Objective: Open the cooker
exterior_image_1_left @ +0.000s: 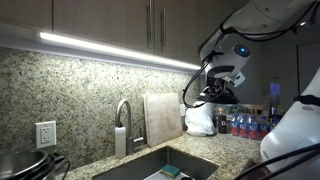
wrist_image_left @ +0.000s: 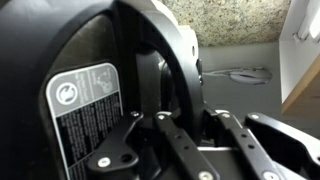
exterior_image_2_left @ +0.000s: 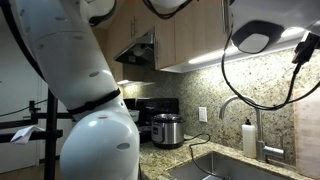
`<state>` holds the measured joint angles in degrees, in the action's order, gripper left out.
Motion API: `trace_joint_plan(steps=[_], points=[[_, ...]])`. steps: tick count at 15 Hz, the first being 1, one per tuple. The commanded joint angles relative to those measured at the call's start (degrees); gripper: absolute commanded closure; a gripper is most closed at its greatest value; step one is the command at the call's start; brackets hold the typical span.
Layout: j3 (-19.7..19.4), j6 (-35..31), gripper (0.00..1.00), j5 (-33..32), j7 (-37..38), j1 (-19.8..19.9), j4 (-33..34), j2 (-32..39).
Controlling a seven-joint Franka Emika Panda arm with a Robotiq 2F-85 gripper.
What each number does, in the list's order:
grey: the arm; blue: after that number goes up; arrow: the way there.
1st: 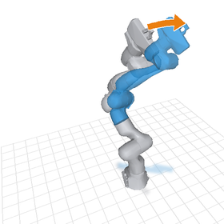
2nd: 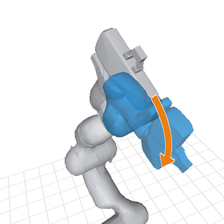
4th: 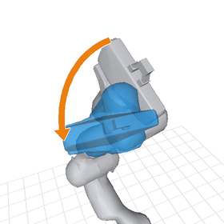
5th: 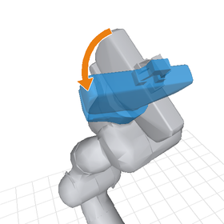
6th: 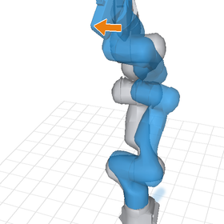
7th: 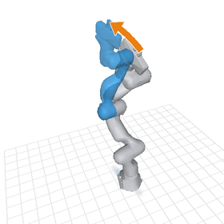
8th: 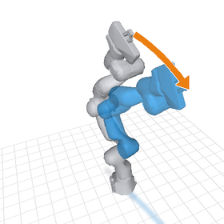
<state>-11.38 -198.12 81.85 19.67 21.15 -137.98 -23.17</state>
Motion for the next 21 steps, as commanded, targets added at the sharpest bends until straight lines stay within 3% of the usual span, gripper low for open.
trace_joint_plan(steps=[1,8,15,18,19,21], points=[[3.6,0.2,0.98,-7.4,10.3,7.3,4.8,6.3],[8.9,-0.1,0.98,-19.6,24.8,16.2,7.1,14.6],[12.9,-0.1,0.98,-29.0,32.7,23.4,10.0,19.3],[13.1,-0.1,0.98,-30.3,33.3,24.1,8.9,19.6],[6.4,0.3,0.94,-26.6,29.0,16.7,8.6,20.3],[6.5,0.3,0.94,-26.7,29.0,16.9,8.6,20.8]])
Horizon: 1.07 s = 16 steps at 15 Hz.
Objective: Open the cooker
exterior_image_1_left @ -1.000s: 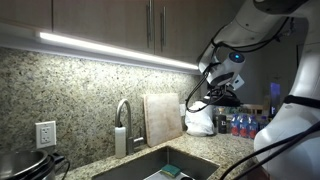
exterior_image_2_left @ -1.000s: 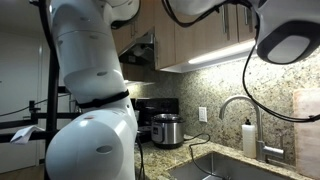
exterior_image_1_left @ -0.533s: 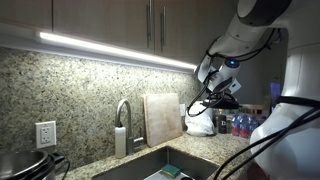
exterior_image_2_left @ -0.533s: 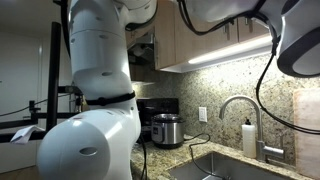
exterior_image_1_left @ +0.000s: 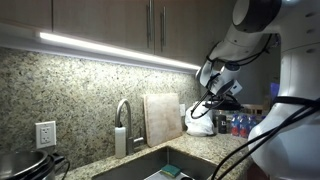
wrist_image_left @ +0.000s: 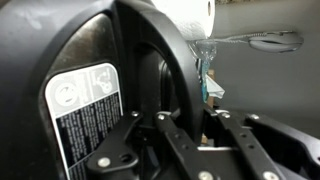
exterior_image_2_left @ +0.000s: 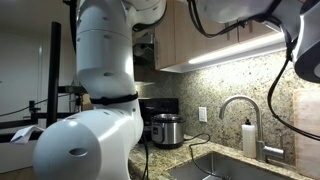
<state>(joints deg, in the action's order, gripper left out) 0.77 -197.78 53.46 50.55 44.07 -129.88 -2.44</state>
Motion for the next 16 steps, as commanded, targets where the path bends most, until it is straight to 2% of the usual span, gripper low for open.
trace_joint_plan(steps=[1,3,4,7,8,16], points=[[-5.7,0.0,0.94,1.7,-1.8,-6.0,0.5,0.1],[-5.6,0.0,0.94,1.7,-1.8,-6.0,0.5,0.1],[-5.6,0.0,0.98,1.7,-1.8,-6.0,0.5,0.1],[-9.6,-0.9,0.98,2.3,-1.9,-11.0,1.0,0.3],[-6.7,-0.8,0.98,-0.9,1.0,-7.8,0.6,0.7],[-8.9,-0.8,0.98,-1.5,0.2,-8.8,3.6,6.6]])
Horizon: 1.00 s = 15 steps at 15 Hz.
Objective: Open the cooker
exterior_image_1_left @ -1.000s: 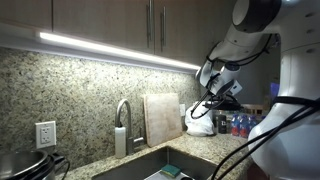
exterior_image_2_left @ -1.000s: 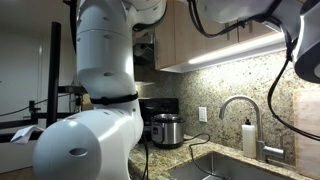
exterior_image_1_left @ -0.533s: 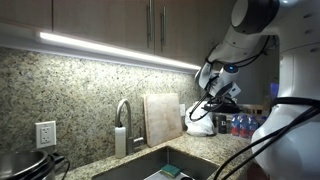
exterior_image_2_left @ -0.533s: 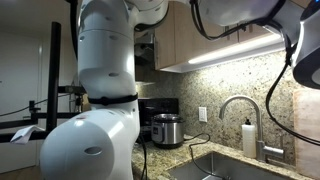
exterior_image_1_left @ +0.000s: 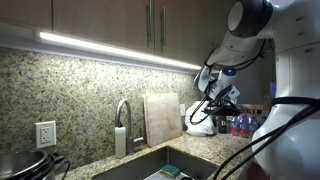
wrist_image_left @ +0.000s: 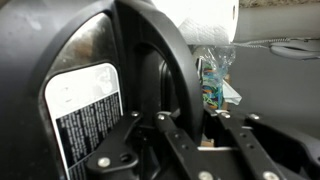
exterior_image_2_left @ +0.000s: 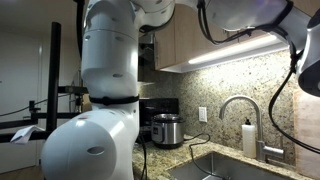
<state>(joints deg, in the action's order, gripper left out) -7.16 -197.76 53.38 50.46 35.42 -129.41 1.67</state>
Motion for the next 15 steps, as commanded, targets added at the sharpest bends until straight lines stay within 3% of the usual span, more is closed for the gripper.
trace_joint_plan(steps=[1,7,9,14,15], points=[[-1.3,-0.8,0.98,-1.5,0.5,-0.6,3.4,3.4],[-7.6,-0.9,0.98,-1.3,0.9,-6.8,8.0,11.4],[-9.0,-0.9,0.98,1.5,-1.3,-9.0,9.6,13.9],[-9.7,-1.0,0.98,2.7,-0.8,-11.8,11.9,19.6],[-10.4,-1.0,0.98,-0.5,2.7,-12.4,11.2,20.3]])
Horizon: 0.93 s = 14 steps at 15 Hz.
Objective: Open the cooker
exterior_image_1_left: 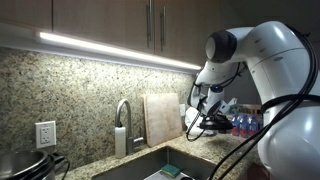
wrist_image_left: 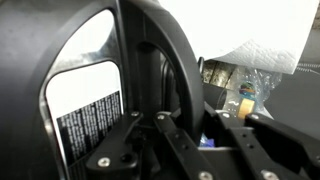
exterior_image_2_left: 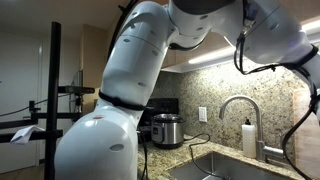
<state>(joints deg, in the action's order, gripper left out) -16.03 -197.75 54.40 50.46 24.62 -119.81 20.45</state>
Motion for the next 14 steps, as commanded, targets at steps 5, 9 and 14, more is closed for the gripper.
trace_joint_plan(steps=[5,9,14], points=[[-1.4,-1.0,0.98,-2.1,3.9,-1.9,1.3,4.5],[-1.8,-1.0,0.98,-2.1,4.7,-2.1,1.4,6.3],[-2.2,-1.0,0.98,-2.0,4.9,-2.3,1.5,8.3]])
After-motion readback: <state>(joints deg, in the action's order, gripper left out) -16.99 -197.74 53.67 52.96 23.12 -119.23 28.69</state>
